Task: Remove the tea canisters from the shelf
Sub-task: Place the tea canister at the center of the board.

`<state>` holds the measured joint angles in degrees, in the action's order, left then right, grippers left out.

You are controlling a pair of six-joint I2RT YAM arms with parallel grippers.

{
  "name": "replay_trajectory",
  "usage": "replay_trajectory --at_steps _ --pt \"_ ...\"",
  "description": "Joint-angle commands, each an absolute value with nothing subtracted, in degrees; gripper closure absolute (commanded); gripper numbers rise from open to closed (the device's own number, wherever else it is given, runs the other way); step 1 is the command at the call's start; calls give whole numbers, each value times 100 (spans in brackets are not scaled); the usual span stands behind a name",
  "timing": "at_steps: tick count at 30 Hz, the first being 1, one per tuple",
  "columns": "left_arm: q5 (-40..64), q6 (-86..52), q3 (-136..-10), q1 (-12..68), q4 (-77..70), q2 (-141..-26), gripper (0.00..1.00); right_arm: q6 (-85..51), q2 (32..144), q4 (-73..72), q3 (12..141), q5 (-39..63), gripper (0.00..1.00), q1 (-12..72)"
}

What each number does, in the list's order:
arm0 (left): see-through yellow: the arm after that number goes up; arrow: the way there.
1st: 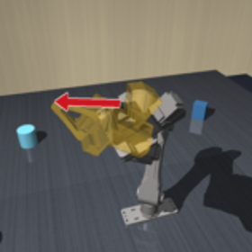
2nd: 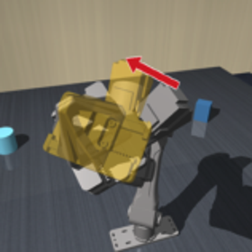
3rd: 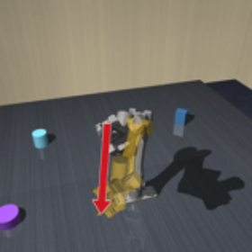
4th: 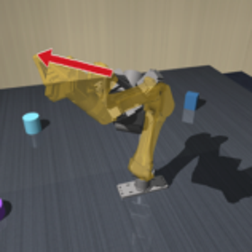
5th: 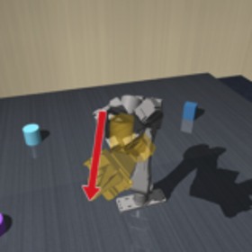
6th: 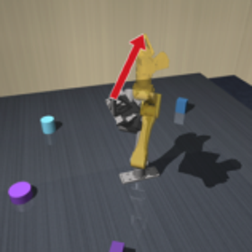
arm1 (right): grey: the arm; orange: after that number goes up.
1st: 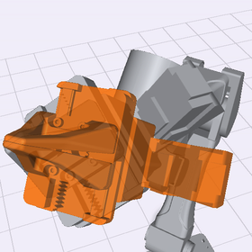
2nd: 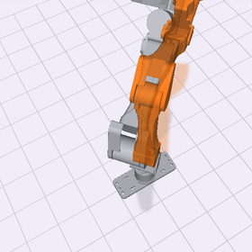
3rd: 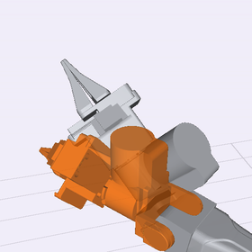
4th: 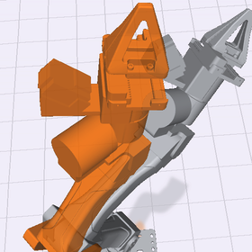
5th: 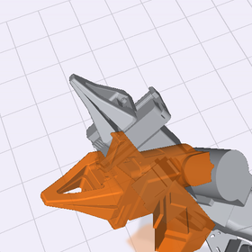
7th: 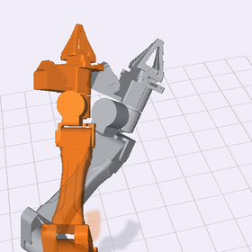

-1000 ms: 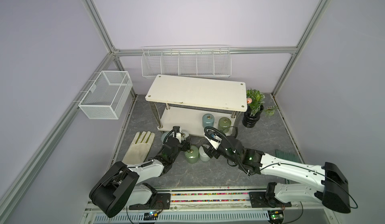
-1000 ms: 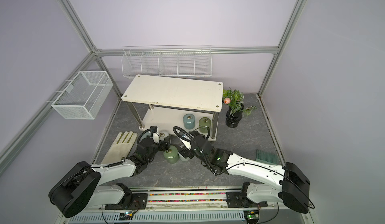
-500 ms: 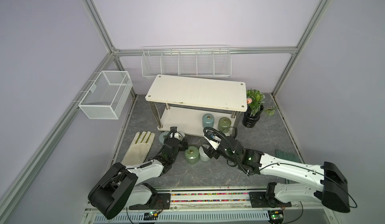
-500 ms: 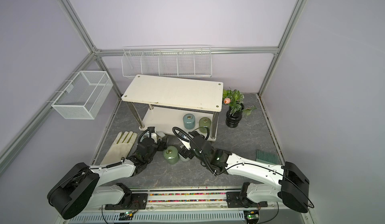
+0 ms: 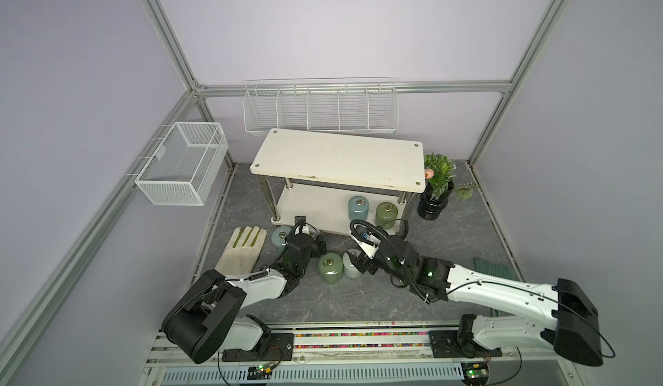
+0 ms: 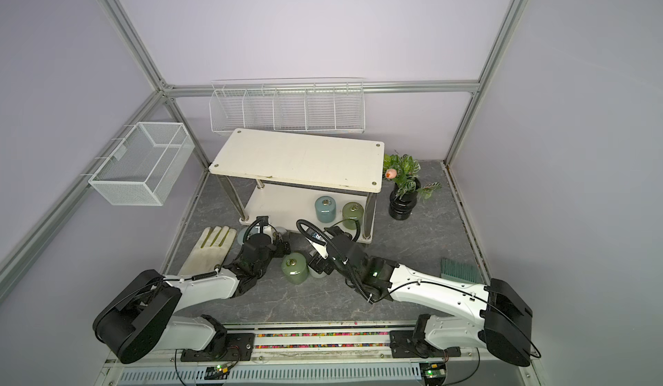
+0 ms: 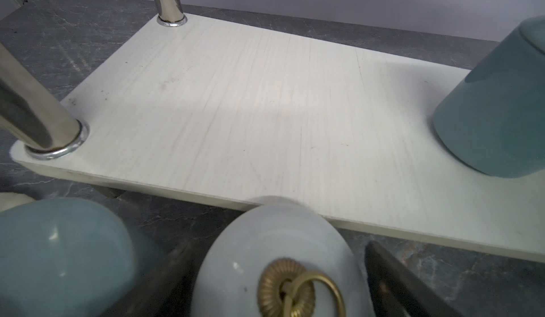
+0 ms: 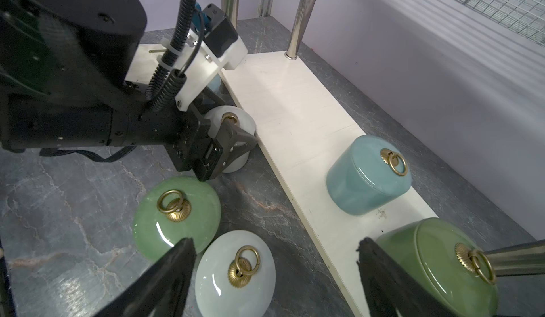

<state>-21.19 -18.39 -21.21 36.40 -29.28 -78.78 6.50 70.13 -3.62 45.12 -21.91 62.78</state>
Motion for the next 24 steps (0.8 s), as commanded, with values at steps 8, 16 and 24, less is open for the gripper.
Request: replay_trajectory --at_steps 8,16,24 --pt "-2121 -1564 -2309 3662 -2155 -7205 1 747 6940 -401 4610 -2302 11 6323" --pt "-1870 -1250 -2881 3691 -1687 -6858 1 791 6832 -314 4723 -2548 11 6342" --pt "-1134 -1006 -3587 3700 -1498 -7030 0 855 6307 214 4733 -2884 11 6586"
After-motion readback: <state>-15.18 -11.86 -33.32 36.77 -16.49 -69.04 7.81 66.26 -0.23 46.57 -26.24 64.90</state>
